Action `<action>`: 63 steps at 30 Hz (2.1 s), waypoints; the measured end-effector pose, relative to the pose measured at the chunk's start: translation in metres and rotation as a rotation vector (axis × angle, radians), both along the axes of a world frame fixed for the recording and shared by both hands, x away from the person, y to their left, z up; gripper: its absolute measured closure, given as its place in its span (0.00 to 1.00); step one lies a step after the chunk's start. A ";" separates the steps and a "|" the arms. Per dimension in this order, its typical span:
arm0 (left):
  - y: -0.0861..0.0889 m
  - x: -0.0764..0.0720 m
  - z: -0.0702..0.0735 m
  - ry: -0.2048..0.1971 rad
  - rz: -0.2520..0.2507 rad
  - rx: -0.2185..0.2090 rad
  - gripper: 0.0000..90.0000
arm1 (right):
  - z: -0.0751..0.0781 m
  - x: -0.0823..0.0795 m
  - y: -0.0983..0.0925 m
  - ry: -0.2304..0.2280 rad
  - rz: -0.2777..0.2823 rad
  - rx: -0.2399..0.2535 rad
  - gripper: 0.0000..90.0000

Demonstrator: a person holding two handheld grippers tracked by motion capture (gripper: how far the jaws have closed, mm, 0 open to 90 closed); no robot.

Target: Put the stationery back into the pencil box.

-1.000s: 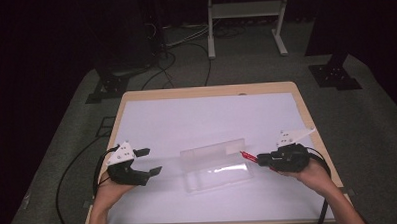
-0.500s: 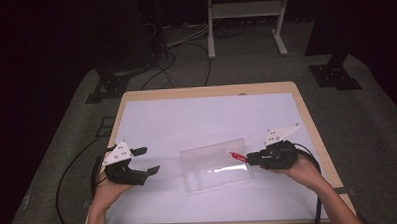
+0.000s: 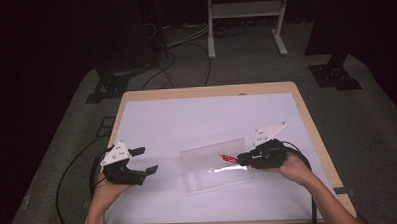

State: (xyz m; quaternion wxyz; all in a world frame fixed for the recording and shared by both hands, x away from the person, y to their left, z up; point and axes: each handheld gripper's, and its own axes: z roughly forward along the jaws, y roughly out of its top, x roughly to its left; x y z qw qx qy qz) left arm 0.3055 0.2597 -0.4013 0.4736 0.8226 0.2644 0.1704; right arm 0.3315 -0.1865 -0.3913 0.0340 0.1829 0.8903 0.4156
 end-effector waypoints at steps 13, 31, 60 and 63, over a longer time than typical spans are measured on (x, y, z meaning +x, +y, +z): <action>0.001 0.000 -0.002 0.007 0.008 0.010 0.21 | -0.006 0.008 0.018 0.007 0.059 -0.019 0.88; 0.000 0.000 -0.002 0.014 0.015 0.005 0.20 | -0.014 0.014 0.036 0.024 0.106 -0.011 0.88; 0.000 0.001 -0.002 0.018 0.015 0.002 0.19 | -0.034 0.023 0.063 0.050 0.178 -0.080 0.88; 0.000 0.001 -0.002 0.017 0.016 -0.001 0.19 | -0.036 0.024 0.064 0.050 0.186 -0.089 0.88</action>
